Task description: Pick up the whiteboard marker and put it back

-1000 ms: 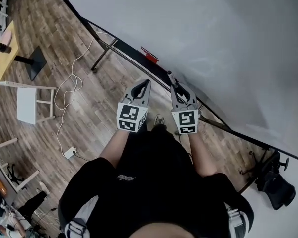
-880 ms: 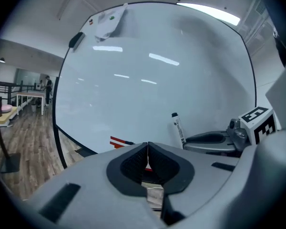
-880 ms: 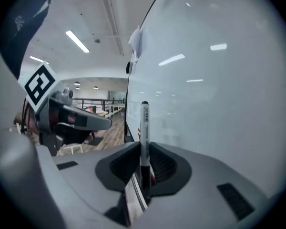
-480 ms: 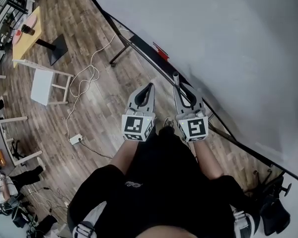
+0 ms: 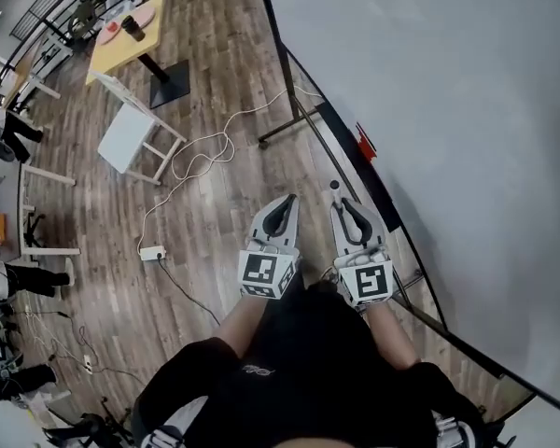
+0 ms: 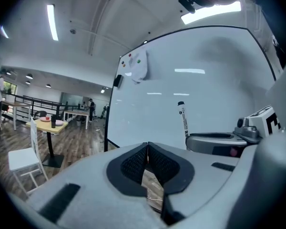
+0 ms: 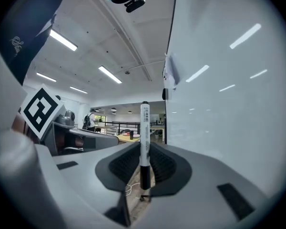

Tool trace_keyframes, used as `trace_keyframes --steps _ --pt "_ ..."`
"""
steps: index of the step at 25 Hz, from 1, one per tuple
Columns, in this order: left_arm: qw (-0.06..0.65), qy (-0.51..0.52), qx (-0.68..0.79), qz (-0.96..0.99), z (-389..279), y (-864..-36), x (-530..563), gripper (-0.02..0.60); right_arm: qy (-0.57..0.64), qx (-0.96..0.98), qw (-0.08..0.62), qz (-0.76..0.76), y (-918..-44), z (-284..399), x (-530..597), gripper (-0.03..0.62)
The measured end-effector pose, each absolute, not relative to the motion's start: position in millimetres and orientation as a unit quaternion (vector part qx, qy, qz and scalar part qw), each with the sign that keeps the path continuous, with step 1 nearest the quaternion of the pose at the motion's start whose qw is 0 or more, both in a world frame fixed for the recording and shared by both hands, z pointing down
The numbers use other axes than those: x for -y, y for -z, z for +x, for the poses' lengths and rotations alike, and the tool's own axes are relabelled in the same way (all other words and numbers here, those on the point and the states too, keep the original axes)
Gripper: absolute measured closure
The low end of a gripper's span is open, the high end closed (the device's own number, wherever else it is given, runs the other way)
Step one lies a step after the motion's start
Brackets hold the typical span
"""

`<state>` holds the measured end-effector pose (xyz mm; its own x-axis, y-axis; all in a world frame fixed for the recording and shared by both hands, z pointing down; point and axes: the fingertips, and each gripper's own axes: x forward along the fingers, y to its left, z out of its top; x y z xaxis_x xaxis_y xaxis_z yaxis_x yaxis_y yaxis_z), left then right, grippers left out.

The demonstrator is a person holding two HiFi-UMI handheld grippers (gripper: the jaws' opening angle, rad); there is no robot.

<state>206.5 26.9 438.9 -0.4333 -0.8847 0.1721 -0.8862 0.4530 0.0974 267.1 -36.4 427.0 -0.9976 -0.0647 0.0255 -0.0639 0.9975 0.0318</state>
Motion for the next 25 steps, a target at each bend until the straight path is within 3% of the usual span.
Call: trace_keyframes --steps 8,25 --pt "0.095 -0.001 0.884 0.458 176.5 -431.2 -103.1 0.574 -0.008 0.999 0.019 -0.038 -426.1 226.9 -26.7 0.539" --pt "0.087 0.049 0.907 0.408 15.5 -430.6 -214.2 0.574 0.037 0.993 0.053 -0.102 -425.0 71.3 -130.0 0.539"
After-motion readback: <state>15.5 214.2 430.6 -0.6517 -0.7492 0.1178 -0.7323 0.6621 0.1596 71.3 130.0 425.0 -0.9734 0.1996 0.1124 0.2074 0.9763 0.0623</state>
